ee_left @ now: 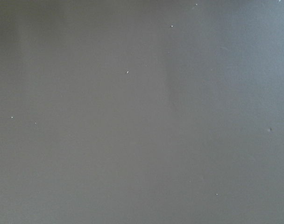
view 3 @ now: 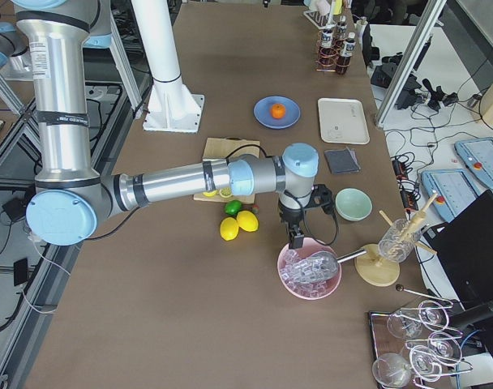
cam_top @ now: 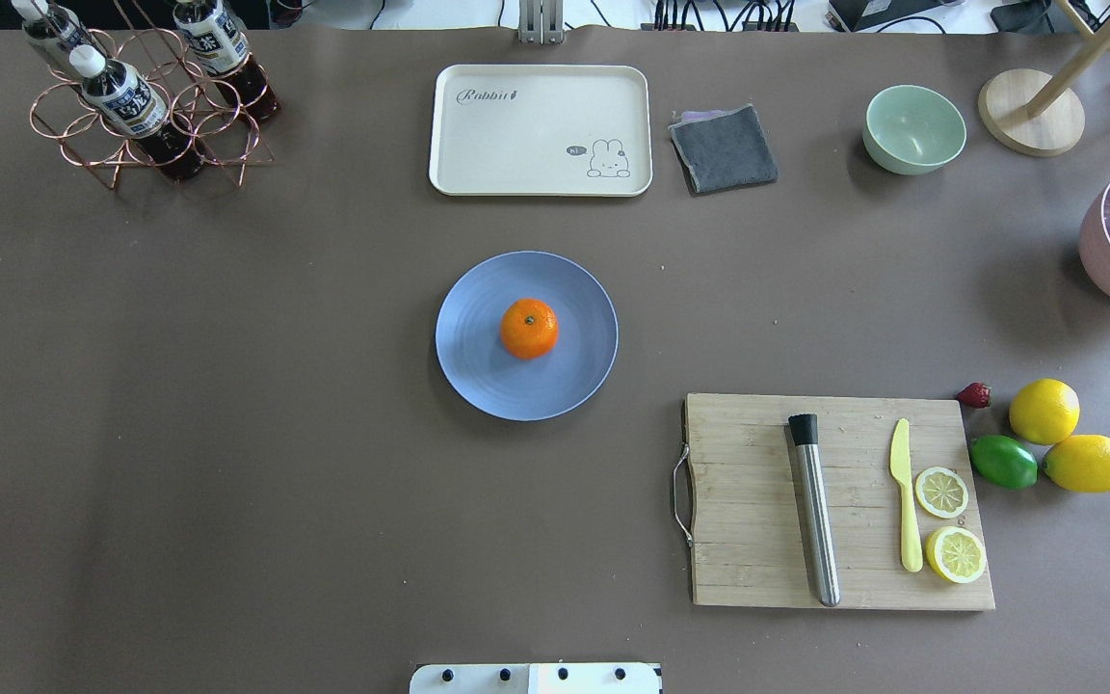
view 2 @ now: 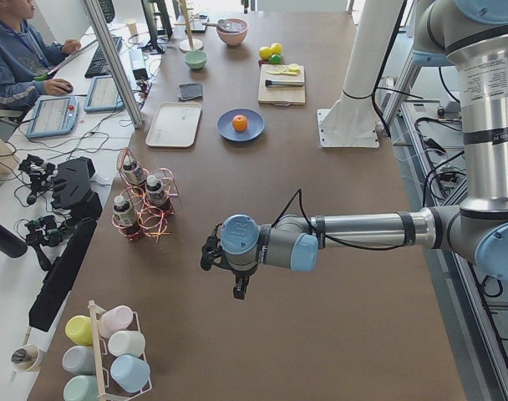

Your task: Pick orange to plate

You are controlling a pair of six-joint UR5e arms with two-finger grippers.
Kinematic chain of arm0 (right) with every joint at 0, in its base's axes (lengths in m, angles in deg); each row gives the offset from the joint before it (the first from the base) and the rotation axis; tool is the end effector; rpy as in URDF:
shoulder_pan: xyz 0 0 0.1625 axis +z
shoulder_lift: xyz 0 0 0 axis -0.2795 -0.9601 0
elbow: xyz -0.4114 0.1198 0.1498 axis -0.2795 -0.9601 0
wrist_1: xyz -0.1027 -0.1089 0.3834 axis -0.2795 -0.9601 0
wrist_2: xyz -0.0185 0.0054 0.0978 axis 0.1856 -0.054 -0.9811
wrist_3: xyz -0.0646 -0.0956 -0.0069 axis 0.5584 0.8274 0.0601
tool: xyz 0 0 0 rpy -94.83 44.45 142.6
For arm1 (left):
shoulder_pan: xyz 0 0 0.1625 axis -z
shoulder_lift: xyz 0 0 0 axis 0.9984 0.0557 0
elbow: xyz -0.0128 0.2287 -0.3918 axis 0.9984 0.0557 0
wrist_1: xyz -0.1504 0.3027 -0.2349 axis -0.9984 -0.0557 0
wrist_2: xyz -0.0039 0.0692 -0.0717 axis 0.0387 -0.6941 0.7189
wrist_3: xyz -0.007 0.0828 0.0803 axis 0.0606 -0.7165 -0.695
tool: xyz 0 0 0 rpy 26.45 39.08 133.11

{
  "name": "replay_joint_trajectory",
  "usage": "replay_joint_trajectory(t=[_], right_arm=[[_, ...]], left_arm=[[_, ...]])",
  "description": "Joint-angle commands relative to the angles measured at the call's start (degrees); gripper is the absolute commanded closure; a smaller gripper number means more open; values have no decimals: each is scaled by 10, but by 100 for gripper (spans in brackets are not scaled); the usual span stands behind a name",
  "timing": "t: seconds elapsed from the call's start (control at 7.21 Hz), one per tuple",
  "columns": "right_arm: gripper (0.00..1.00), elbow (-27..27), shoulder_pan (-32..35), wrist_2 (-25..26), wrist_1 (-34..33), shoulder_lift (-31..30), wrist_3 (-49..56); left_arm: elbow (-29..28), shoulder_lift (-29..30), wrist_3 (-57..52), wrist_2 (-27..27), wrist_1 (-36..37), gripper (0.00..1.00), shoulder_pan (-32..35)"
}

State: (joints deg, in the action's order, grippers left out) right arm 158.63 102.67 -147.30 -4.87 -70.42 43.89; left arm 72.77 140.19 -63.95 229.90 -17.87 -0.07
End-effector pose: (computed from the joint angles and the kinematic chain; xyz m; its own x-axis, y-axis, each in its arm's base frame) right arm 0.0294 -0.4970 0.6418 0.7482 -0.2678 0.6071 0.1940 0.9632 0.1858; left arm -0.0196 -0.4209 0.7021 0.6183 0.1680 -0.7678 -0.0983 0.9857 0.1365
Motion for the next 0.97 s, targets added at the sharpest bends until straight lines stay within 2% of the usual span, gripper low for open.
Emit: replay_joint_trajectory(t=[0.0,0.14,0.28,0.42,0.83], right_arm=[[0,-40,59,0,1,-43,74],[0,-53,59,4,0,-56,68],[0,-67,59,4,0,-52,67],[0,-61,59,3,1,-50,67],[0,-63,58,-2,0,-46,66]], left_arm=[[4,17,-64,-4,63,1,40],[4,17,-64,-14,63,0,40],[4,21,-64,-48,62,1,40],[-2,20,-61,-66,60,1,40],[9,20,-59,-67,58,0,41]])
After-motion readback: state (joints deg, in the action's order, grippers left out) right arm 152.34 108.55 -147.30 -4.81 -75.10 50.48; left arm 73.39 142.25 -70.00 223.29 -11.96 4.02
